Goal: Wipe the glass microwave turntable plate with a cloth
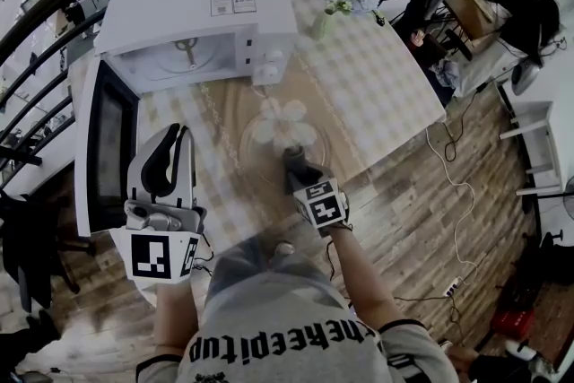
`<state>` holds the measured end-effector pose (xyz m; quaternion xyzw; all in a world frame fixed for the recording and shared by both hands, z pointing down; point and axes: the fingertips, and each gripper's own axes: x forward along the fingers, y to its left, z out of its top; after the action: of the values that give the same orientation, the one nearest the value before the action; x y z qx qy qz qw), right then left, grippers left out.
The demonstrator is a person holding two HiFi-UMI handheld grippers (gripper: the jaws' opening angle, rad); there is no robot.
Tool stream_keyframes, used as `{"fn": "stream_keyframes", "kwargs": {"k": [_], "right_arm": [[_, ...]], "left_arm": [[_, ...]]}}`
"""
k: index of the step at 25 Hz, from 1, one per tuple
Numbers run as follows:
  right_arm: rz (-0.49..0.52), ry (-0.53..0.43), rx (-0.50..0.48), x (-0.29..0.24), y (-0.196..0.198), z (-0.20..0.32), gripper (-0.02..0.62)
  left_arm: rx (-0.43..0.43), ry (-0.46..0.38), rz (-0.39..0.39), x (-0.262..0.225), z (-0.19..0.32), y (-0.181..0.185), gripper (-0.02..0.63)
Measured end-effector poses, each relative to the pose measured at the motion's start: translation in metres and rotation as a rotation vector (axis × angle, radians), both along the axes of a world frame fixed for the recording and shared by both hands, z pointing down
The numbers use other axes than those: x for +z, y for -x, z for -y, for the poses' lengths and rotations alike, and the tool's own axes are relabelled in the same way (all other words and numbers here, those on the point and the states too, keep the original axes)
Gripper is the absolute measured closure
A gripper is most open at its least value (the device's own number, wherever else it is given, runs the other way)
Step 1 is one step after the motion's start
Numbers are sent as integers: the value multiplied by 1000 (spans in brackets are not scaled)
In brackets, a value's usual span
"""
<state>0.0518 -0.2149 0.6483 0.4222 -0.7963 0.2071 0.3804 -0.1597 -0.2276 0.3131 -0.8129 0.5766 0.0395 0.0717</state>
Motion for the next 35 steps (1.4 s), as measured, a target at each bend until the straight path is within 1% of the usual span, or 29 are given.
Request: {"fn": "stream_keyframes", "kwargs": {"k": [12,18,28,32,35], "right_arm": [[-74,-40,50,-1,-57,10,486],[-101,-61,103,-2,-84,14,485],[-81,-69,150,-8,-89,12,485],[-67,-106,150,-22,-93,4,483],[-25,-144,149,-38,-94,-2,483]], "left_arm": [[-15,-7,9,-6,-12,-6,570],[-28,-11,15,-9,-21,-7,571],[-41,-16,21,-13,-35,-14,570],[-35,-20,22,-16,-41,-25,570],[-23,-24,21,-19,-46,-36,569]]}}
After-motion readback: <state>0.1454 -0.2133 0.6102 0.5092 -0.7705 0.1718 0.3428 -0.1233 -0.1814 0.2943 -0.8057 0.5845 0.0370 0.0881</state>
